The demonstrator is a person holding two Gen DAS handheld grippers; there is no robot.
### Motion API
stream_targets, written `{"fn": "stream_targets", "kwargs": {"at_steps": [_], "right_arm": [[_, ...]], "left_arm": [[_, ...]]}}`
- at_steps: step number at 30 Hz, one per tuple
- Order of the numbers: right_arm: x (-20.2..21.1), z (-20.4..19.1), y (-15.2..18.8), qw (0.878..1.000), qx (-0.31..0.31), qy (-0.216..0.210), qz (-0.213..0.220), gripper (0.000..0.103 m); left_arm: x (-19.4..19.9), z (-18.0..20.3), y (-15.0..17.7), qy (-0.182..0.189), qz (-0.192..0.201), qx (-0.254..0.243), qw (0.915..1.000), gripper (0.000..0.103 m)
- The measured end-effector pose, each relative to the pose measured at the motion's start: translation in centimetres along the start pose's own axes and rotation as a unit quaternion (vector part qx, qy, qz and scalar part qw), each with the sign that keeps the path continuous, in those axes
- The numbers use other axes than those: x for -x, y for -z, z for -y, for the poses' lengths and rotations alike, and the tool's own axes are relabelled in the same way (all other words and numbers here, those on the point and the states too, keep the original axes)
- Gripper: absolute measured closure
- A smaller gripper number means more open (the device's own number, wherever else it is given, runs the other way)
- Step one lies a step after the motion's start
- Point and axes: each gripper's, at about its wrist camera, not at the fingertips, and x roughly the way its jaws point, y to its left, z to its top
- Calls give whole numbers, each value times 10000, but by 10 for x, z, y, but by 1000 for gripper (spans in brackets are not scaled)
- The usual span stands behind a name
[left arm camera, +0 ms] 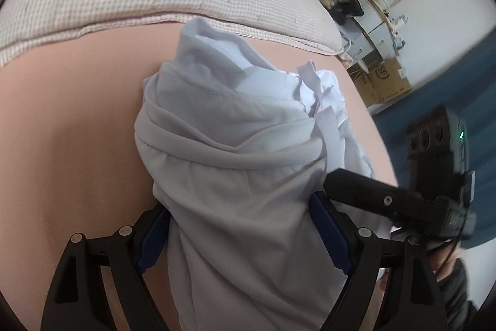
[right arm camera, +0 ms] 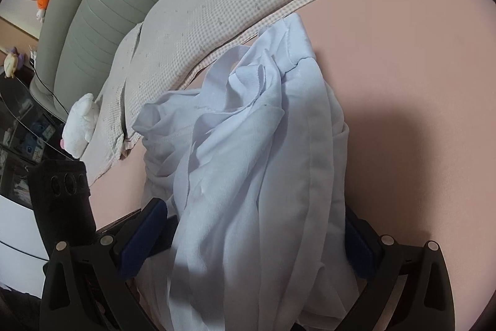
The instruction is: Fold clothes
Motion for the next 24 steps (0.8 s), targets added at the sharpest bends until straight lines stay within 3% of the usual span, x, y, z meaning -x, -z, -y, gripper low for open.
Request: {"fn": "stream_targets", "kwargs": {"at_steps": [4,11,13,14,15,17,21,24], "right_arm": [[0,-4,4,9998,84,106,138,0],[6,9,5,9995,-171,4,250,12],[4,3,5,9996,-101,133,242,19],[5,2,6,9994,-53,224,246,21],[5,1,7,9992,-5,318,252,25],[5,-3,9,9985,89,468,257,35],[2,-15,10,9966,250,717,329,45],[8,-22,9,9945,436,842,449,53]], "left_arm": [[0,2,2,-61,68,-77,9999,18],[7,-24,6,480,215,580,9969,20],[8,-32,6,527,213,765,9955,31],[10,-35,6,477,214,822,9952,43],[9,-39,7,522,174,936,9941,63],[7,-48,9,742,36,1242,9895,82],[5,-50,12,821,6,1433,9863,87],[9,-40,10,689,33,1172,9907,87]]}}
